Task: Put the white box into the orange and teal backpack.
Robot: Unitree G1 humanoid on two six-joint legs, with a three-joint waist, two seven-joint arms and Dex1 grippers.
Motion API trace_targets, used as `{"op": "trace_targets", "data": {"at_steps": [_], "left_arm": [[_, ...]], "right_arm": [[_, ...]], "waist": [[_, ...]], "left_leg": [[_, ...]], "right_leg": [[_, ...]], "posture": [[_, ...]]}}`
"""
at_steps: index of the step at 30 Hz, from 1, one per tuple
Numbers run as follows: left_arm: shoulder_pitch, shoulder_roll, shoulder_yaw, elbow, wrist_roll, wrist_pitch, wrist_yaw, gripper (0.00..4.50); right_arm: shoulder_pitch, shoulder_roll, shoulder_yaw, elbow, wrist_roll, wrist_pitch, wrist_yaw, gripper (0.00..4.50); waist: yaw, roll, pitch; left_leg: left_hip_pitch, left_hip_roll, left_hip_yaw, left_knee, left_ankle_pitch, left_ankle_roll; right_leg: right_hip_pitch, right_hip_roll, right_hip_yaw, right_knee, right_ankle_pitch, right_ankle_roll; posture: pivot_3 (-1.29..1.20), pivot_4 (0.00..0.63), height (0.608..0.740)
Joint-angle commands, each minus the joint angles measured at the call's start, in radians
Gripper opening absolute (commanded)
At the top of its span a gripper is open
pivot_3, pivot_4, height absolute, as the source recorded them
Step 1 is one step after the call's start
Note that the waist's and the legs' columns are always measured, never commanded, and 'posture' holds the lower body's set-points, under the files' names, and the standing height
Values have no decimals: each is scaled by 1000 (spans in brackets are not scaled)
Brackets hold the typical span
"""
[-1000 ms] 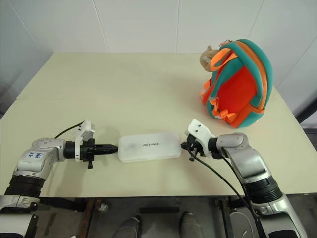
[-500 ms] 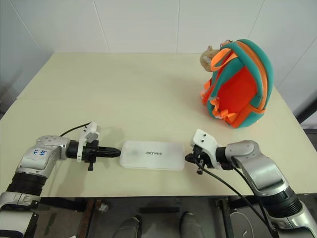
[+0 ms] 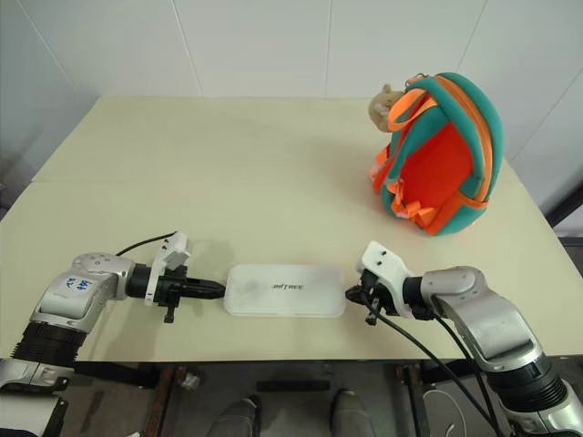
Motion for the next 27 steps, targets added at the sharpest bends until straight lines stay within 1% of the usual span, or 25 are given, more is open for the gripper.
{"op": "trace_targets", "data": {"at_steps": [1,7,11,12,15,18,21,26,27], "left_arm": [[-2,18,7,-25,-4,2,5,20],[-25,33,33,-4,-1,17,44,20],[-84,30,40,39,4,95,107,20],[-112,14,66,56,-18,116,124,20],[-202,-36,140,123,-67,204,203,0],[-225,-49,162,122,-95,257,219,630],[-233,-54,163,113,-108,317,249,1570],[-251,-18,119,116,-147,527,225,3201],[-252,-14,118,117,-159,556,220,3541]], "right_arm": [[11,-24,-38,-25,15,-20,-10,0],[29,-82,-66,34,-11,-65,-26,0],[26,-103,-82,68,-22,-102,-37,0],[20,-107,-84,79,-26,-116,-38,0],[-1,-102,-94,100,-31,-140,-51,587],[-10,-99,-87,105,-33,-153,-53,1584],[-17,-89,-83,115,-42,-165,-62,2620],[-18,-80,-81,116,-43,-169,-74,4354],[-16,-79,-80,115,-43,-169,-76,4500]], "waist": [[0,0,0],[0,0,0],[0,0,0],[-1,0,0],[0,-1,0],[-3,0,0],[-2,-1,0],[-1,-1,0],[-1,-1,0]], "left_leg": [[0,0,0,0,0,0],[0,0,0,0,0,0],[0,0,0,1,0,0],[0,0,0,1,0,0],[0,0,0,1,0,0],[0,0,0,2,0,0],[0,0,0,1,0,0],[0,0,0,1,0,0],[0,0,0,1,0,0]], "right_leg": [[0,0,0,0,0,0],[0,0,0,0,0,0],[0,0,0,0,0,0],[0,0,0,0,0,1],[0,0,0,1,2,3],[0,0,0,1,4,8],[0,0,0,1,4,9],[0,0,0,2,4,9],[0,0,0,2,4,9]], "posture": [[0,150,740],[0,150,740],[0,150,740],[0,150,740],[0,150,740],[0,150,740],[0,150,740],[0,150,740],[0,150,740]]}}
